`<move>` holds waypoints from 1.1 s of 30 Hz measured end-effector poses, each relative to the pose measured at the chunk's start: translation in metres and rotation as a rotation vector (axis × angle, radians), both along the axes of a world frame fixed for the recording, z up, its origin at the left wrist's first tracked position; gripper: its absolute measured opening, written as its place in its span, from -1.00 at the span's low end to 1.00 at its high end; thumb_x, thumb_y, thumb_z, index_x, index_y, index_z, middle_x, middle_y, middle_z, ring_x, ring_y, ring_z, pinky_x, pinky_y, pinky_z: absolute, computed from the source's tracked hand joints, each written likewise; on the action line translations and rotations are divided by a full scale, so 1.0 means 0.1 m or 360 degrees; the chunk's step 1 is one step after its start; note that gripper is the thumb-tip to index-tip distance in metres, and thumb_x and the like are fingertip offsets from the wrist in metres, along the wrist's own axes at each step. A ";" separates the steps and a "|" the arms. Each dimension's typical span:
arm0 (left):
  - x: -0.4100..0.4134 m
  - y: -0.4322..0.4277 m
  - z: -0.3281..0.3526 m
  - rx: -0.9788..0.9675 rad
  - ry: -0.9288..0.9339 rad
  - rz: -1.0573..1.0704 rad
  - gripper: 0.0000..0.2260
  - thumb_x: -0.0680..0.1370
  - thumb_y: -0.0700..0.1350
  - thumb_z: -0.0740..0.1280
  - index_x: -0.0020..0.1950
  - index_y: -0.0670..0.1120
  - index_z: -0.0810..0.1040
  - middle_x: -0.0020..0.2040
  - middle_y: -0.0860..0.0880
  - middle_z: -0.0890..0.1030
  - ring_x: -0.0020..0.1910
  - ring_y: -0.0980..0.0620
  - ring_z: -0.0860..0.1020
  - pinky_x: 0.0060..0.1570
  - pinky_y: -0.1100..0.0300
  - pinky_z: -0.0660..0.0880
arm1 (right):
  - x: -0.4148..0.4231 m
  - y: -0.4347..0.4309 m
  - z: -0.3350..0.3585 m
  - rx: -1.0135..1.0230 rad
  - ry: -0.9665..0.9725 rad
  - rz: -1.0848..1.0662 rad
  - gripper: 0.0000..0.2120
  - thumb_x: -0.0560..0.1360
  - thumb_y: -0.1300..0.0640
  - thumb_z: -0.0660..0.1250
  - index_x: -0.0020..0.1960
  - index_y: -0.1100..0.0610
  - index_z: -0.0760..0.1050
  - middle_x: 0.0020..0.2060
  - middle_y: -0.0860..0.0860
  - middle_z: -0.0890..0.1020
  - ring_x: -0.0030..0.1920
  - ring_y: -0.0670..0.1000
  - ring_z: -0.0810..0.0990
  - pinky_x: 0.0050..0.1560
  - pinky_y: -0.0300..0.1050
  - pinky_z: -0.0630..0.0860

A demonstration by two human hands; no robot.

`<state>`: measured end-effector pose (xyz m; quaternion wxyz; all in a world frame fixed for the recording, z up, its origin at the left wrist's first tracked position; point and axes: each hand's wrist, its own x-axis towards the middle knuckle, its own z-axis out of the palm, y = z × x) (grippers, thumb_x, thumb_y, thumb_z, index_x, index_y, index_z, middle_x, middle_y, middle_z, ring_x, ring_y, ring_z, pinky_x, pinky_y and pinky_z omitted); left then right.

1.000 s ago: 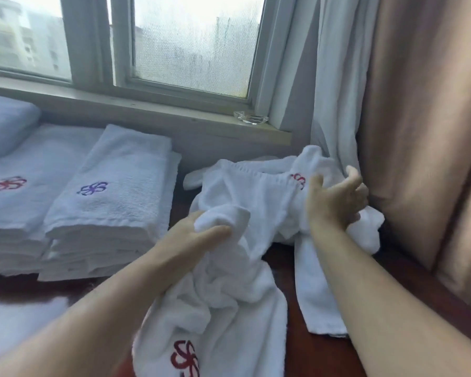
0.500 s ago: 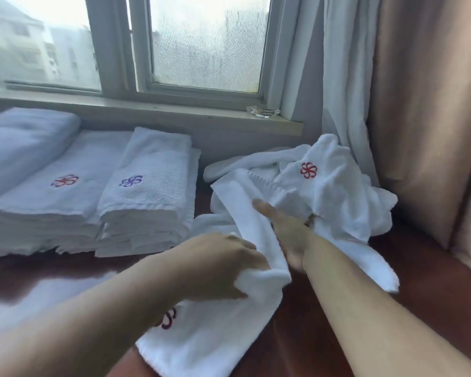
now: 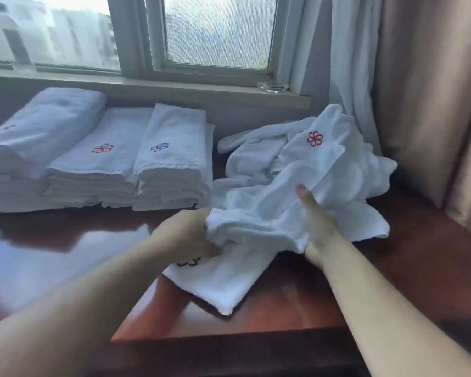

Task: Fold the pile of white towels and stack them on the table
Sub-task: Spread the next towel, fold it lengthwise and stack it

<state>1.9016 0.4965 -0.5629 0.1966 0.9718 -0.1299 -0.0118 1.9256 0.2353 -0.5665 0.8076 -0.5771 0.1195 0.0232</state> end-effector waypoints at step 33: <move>-0.41 0.63 -0.05 0.0203 0.0054 -0.0168 -0.02 0.17 0.48 0.42 0.51 0.40 0.05 0.35 0.18 0.34 0.35 0.14 0.28 0.38 0.06 0.27 | -0.29 0.73 -0.08 -0.2421 -0.0656 0.0976 -0.58 0.58 -0.23 0.26 0.40 -0.16 0.45 0.19 -0.08 0.46 0.28 -0.02 0.41 0.34 -0.06 0.38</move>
